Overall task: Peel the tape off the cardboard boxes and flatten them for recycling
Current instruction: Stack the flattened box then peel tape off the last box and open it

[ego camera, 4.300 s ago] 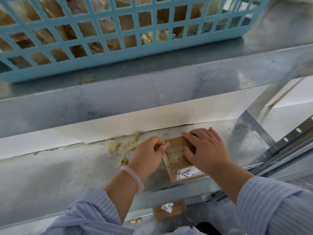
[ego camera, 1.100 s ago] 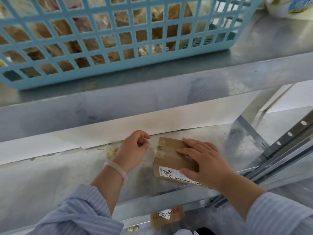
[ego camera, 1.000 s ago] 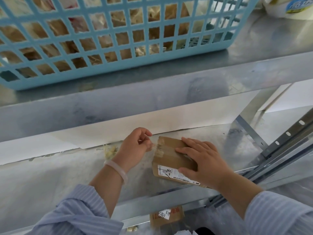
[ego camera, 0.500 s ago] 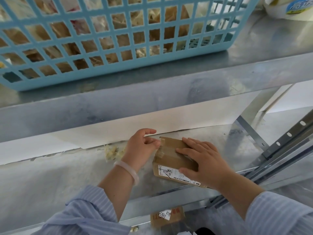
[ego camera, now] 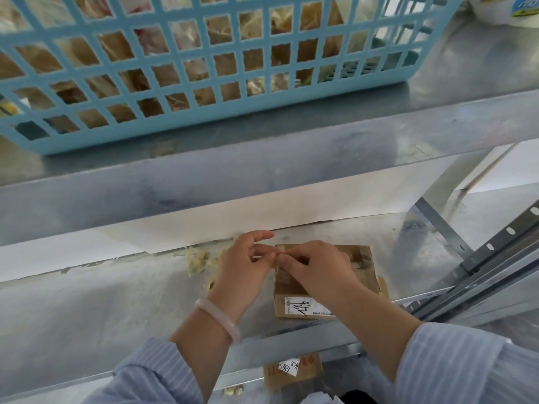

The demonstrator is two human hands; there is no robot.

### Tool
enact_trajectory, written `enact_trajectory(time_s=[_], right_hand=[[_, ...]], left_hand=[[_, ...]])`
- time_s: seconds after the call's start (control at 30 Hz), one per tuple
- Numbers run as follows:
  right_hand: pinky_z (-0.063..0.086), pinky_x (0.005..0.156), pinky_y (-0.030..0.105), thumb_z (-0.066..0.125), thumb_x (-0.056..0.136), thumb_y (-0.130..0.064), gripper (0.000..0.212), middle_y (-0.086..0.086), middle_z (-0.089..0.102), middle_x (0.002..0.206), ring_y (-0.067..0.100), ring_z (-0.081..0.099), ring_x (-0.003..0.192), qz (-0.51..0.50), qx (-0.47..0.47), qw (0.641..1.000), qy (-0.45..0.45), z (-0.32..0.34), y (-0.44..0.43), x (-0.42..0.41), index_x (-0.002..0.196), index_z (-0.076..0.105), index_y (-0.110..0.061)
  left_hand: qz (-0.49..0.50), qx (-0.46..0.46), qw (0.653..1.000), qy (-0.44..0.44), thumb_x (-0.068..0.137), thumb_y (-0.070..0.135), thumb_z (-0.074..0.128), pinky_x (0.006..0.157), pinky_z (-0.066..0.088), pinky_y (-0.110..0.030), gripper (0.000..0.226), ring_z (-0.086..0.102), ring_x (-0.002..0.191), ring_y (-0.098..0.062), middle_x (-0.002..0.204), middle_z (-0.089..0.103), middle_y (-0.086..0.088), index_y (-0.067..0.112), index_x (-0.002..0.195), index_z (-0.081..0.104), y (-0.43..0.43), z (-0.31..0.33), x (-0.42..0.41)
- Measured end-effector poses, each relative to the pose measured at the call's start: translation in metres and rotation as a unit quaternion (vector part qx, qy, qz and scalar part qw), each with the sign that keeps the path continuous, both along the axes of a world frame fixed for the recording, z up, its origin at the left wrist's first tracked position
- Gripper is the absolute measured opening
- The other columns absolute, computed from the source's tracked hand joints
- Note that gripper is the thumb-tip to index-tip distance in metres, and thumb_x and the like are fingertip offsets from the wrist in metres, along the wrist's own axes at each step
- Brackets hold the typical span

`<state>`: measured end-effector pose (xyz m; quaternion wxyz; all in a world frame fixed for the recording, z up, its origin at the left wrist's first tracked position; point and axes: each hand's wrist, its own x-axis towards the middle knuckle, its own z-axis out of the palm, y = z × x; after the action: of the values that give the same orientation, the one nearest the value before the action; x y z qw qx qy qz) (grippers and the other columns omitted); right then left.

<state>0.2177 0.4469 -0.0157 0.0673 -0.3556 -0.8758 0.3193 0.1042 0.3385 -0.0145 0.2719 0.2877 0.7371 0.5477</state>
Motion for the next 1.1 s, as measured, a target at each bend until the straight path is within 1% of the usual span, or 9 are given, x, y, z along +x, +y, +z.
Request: enact_trajectory(time_s=[0.1,0.2,0.4,0.5,0.67,0.73,0.83,0.93,1.1], right_hand=[[0.036,0.090,0.037,0.049,0.083,-0.072,0.035,-0.023,0.065,0.091,0.009,0.054,0.098,-0.033,-0.003,0.999,-0.004,-0.006,-0.002,-0.003,0.100,0.069,-0.049],[0.032,0.087,0.034,0.054,0.080,-0.070,0.027,-0.025,0.064,0.089,0.007,0.050,0.096,-0.057,-0.010,0.998,0.013,-0.008,-0.004,-0.004,0.092,0.067,-0.049],[0.037,0.087,0.033,0.062,0.081,-0.063,0.021,-0.029,0.056,0.077,-0.005,0.036,0.076,-0.067,-0.035,0.997,0.020,-0.007,-0.004,-0.001,0.066,0.055,-0.049],[0.042,0.091,0.035,0.060,0.085,-0.056,0.021,-0.022,0.062,0.084,0.005,0.047,0.089,-0.079,-0.062,0.995,0.017,-0.006,-0.004,-0.001,0.069,0.055,-0.044],[0.049,0.087,0.038,0.055,0.093,-0.041,0.014,-0.013,0.065,0.088,0.019,0.055,0.097,-0.077,-0.095,0.992,0.015,-0.005,0.001,0.001,0.081,0.054,-0.035],[0.051,0.080,0.035,0.057,0.093,-0.034,0.011,-0.011,0.068,0.086,0.016,0.060,0.092,-0.073,-0.111,0.991,0.031,-0.004,0.004,0.003,0.082,0.055,-0.033],[0.049,0.071,0.025,0.062,0.090,-0.032,0.010,-0.012,0.068,0.083,0.007,0.061,0.084,-0.053,-0.110,0.992,0.030,-0.002,0.007,0.006,0.082,0.057,-0.032],[0.042,0.059,0.016,0.066,0.087,-0.032,0.011,-0.015,0.065,0.078,0.000,0.059,0.075,-0.055,-0.086,0.994,0.032,-0.003,0.006,0.009,0.079,0.057,-0.033],[0.033,0.051,0.011,0.068,0.084,-0.031,0.016,-0.016,0.062,0.074,-0.002,0.055,0.068,-0.109,-0.021,0.992,0.063,-0.001,0.012,0.026,0.079,0.053,-0.034]], left_hand=[[0.004,-0.009,0.998,0.054,0.082,0.014,0.076,0.078,0.058,-0.036,0.044,0.070,0.079,-0.011,0.093,0.070,0.018,0.052,0.099,0.061,-0.006,-0.006,0.003],[0.008,-0.008,0.997,0.079,0.080,0.012,0.077,0.070,0.057,-0.025,0.061,0.069,0.076,-0.012,0.101,0.060,0.016,0.067,0.094,0.056,-0.008,-0.009,0.005],[-0.019,0.019,0.999,0.044,0.085,0.006,0.070,0.061,0.049,-0.011,0.062,0.069,0.077,-0.003,0.103,0.060,0.014,0.063,0.101,0.052,-0.011,-0.013,0.008],[-0.027,0.026,0.999,0.029,0.084,0.008,0.072,0.062,0.049,-0.012,0.060,0.069,0.079,-0.004,0.110,0.055,0.015,0.059,0.107,0.050,-0.009,-0.016,0.008],[-0.041,-0.022,0.997,0.066,0.077,0.012,0.078,0.074,0.049,-0.014,0.062,0.057,0.104,-0.001,0.123,0.046,0.013,0.057,0.109,0.048,-0.010,-0.020,-0.005],[-0.118,-0.048,0.984,0.122,0.078,0.026,0.079,0.084,0.045,-0.010,0.070,0.042,0.121,0.007,0.134,0.035,0.025,0.061,0.122,0.038,-0.011,-0.019,-0.009],[-0.234,-0.112,0.946,0.196,0.080,0.040,0.074,0.110,0.025,-0.019,0.082,0.022,0.140,0.003,0.153,0.023,0.021,0.042,0.147,0.026,-0.003,-0.020,-0.011],[-0.260,-0.141,0.930,0.220,0.081,0.043,0.072,0.113,0.014,-0.020,0.081,0.019,0.141,-0.001,0.153,0.026,0.019,0.033,0.149,0.029,0.002,-0.020,-0.012],[-0.272,-0.144,0.926,0.220,0.082,0.055,0.065,0.109,0.015,-0.016,0.077,0.017,0.133,0.013,0.149,0.019,0.034,0.037,0.148,0.030,-0.003,-0.027,-0.016]])
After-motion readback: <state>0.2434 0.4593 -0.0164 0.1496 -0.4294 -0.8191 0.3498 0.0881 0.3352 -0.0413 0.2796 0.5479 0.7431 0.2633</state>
